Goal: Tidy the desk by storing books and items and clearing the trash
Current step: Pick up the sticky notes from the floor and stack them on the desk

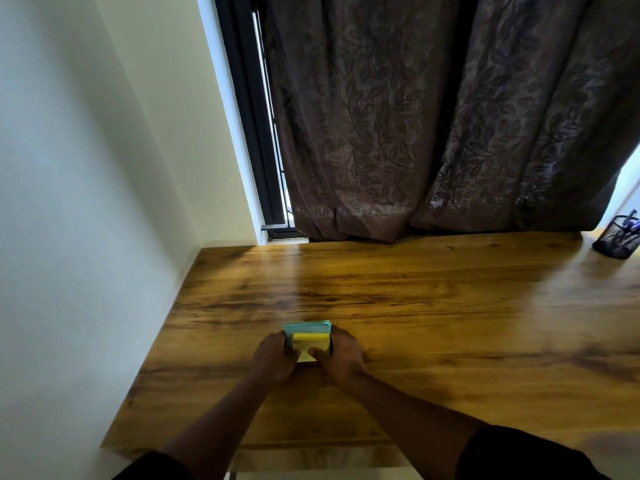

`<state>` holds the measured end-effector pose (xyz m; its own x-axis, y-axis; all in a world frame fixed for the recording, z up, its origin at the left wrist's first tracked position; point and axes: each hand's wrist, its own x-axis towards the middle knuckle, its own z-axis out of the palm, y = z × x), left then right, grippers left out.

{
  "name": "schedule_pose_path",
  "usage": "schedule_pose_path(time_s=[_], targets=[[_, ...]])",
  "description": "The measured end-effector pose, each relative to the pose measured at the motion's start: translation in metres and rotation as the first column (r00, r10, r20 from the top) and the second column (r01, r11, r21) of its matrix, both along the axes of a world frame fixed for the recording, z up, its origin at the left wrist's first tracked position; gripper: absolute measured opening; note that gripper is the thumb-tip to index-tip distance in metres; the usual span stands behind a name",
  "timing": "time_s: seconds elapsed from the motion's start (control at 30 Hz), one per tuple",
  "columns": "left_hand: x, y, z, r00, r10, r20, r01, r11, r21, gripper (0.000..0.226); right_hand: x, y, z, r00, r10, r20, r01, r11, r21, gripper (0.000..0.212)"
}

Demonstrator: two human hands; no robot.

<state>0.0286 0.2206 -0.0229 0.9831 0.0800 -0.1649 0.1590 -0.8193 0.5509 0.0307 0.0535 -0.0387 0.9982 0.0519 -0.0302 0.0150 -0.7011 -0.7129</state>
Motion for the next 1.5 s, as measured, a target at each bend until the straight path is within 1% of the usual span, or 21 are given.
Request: schedule_pose_path(time_s=[0.2, 0.27, 0.33, 0.5, 0.63, 0.73, 0.8, 0.9, 1.0, 1.1, 1.17, 1.23, 1.33, 1.5], targets=[[0.001, 0.000, 0.003, 1.000, 0.004, 0.015, -0.005, 1.000, 0.023, 0.044, 0.001, -0.003, 0.003, 1.000, -0.013, -0.022, 0.013, 1.000, 0.003, 0.054], [-0.001, 0.000, 0.001, 1.000, 0.005, 0.015, -0.006, 1.000, 0.018, 0.044, -0.001, -0.003, 0.002, 1.000, -0.015, -0.017, 0.015, 1.000, 0.008, 0.054], [-0.003, -0.002, -0.001, 1.000, 0.016, 0.005, -0.016, 1.000, 0.008, 0.045, -0.003, -0.001, 0.002, 1.000, -0.003, -0.016, 0.002, 1.000, -0.028, 0.055], [-0.003, -0.007, -0.004, 1.000, 0.022, 0.006, -0.022, 1.000, 0.019, 0.053, -0.004, -0.001, 0.004, 0.999, 0.007, -0.035, -0.009, 0.999, -0.049, 0.054], [-0.003, -0.005, -0.003, 0.999, 0.033, 0.013, -0.033, 0.999, 0.011, 0.049, -0.005, -0.005, 0.010, 0.998, 0.006, -0.063, -0.010, 0.998, -0.067, 0.051], [-0.007, -0.001, 0.005, 1.000, 0.008, -0.028, -0.006, 0.997, 0.072, 0.044, -0.006, -0.009, 0.012, 0.995, -0.018, -0.095, 0.012, 0.998, -0.069, 0.053], [-0.010, 0.002, 0.007, 0.998, 0.003, -0.058, 0.002, 0.996, 0.086, 0.045, -0.007, -0.012, 0.014, 0.990, -0.040, -0.135, 0.034, 0.998, -0.052, 0.052], [-0.019, 0.006, 0.009, 0.997, 0.037, -0.070, -0.036, 0.999, 0.020, 0.047, -0.011, -0.014, 0.017, 0.987, -0.037, -0.153, 0.028, 0.998, -0.063, 0.049], [-0.030, 0.011, 0.008, 0.993, 0.080, -0.090, -0.089, 0.990, -0.107, 0.041, -0.020, -0.011, 0.018, 0.988, -0.050, -0.145, 0.043, 0.998, -0.052, 0.041], [-0.044, 0.015, 0.007, 0.982, 0.134, -0.131, -0.163, 0.957, -0.238, 0.036, -0.031, -0.006, 0.017, 0.984, -0.071, -0.163, 0.065, 0.997, -0.042, 0.033], [-0.053, 0.016, 0.008, 0.972, 0.168, -0.166, -0.212, 0.930, -0.299, 0.036, -0.040, -0.003, 0.016, 0.980, -0.082, -0.180, 0.077, 0.996, -0.035, 0.034], [-0.060, 0.017, 0.009, 0.962, 0.192, -0.192, -0.246, 0.916, -0.317, 0.035, -0.049, 0.000, 0.015, 0.976, -0.093, -0.197, 0.089, 0.996, -0.032, 0.038], [-0.069, 0.017, 0.013, 0.957, 0.186, -0.224, -0.247, 0.927, -0.283, 0.032, -0.060, 0.005, 0.014, 0.974, -0.116, -0.195, 0.107, 0.993, -0.055, 0.042], [-0.083, 0.016, 0.015, 0.949, 0.207, -0.238, -0.264, 0.935, -0.239, 0.041, -0.079, 0.009, 0.013, 0.973, -0.155, -0.171, 0.142, 0.986, -0.087, 0.048]])
